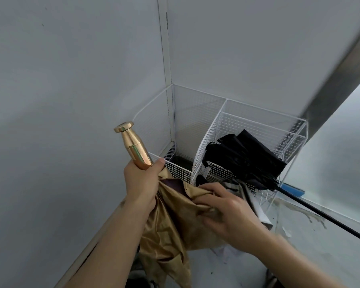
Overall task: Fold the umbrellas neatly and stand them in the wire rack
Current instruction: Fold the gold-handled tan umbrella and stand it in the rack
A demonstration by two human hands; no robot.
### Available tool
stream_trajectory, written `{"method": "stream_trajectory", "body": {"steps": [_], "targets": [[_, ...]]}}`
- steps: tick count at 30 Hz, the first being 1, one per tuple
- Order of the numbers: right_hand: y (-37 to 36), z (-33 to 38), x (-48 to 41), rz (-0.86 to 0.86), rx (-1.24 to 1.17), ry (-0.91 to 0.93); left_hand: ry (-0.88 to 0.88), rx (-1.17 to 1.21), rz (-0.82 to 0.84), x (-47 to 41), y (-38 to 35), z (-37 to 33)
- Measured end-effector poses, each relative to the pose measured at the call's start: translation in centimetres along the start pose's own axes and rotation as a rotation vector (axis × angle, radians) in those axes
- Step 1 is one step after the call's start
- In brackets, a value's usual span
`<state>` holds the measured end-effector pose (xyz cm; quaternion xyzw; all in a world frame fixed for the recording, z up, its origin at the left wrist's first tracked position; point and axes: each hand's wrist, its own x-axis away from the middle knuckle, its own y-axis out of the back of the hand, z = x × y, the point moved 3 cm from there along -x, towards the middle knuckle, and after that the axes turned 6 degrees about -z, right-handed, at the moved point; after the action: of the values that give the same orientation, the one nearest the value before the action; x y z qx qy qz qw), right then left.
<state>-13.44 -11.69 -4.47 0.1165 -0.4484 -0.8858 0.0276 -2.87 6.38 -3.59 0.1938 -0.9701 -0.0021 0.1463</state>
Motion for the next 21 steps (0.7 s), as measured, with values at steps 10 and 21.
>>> {"method": "stream_trajectory", "body": {"steps": [10,21], "targets": [[-0.8,0.0,0.1,0.423,0.263,-0.055,-0.206,-0.261,0.158,0.7,-0.3,-0.5],[-1.3,0.5,0.6,0.603,0.193,-0.083,-0.377,-0.494,0.360,1.2,-0.6,-0.6]]}}
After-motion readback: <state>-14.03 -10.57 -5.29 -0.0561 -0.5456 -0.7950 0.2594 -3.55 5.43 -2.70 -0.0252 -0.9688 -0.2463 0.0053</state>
